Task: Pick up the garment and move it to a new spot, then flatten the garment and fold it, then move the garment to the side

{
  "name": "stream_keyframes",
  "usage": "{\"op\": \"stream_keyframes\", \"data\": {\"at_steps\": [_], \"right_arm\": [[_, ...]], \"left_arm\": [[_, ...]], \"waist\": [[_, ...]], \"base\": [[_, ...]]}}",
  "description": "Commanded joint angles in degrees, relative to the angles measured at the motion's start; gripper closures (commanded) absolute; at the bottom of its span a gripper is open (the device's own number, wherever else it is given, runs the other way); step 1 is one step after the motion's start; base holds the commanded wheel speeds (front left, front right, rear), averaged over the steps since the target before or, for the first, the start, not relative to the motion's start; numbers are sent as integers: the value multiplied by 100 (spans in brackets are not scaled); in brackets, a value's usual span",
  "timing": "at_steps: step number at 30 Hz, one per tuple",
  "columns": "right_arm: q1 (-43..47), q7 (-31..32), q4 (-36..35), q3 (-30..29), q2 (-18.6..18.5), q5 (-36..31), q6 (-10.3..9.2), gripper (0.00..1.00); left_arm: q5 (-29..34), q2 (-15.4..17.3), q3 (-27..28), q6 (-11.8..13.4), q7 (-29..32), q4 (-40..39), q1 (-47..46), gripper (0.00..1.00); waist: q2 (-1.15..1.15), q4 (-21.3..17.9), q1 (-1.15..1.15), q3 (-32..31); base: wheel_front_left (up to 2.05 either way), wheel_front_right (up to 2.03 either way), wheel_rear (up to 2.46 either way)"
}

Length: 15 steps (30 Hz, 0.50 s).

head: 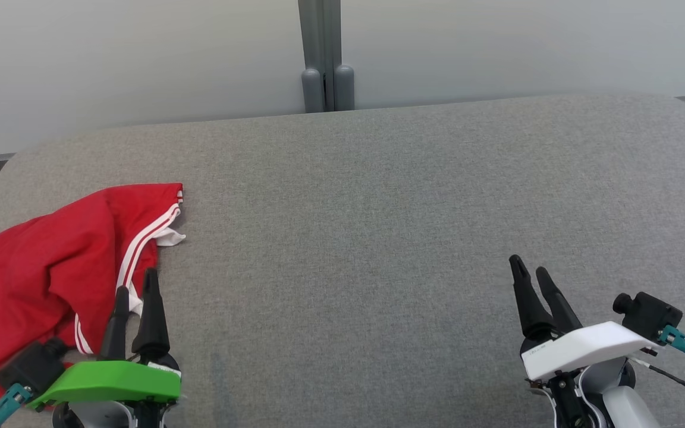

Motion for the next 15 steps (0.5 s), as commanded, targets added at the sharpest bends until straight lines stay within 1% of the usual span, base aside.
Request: {"op": "stream_keyframes", "data": {"at_steps": [1, 15], "right_arm": [[-34, -80, -114, 53, -33, -185, 3, 0], [23, -312, -200, 295, -40, -1116, 3, 0]], "left_arm": [[210, 44, -19, 27, -64, -103, -16, 0], [1178, 51, -184, 74, -298, -243, 78, 0]], "waist": [[0, -2, 0, 1], [0, -19, 0, -8]], "base": [[0, 0, 0], [0, 0, 0]]}}
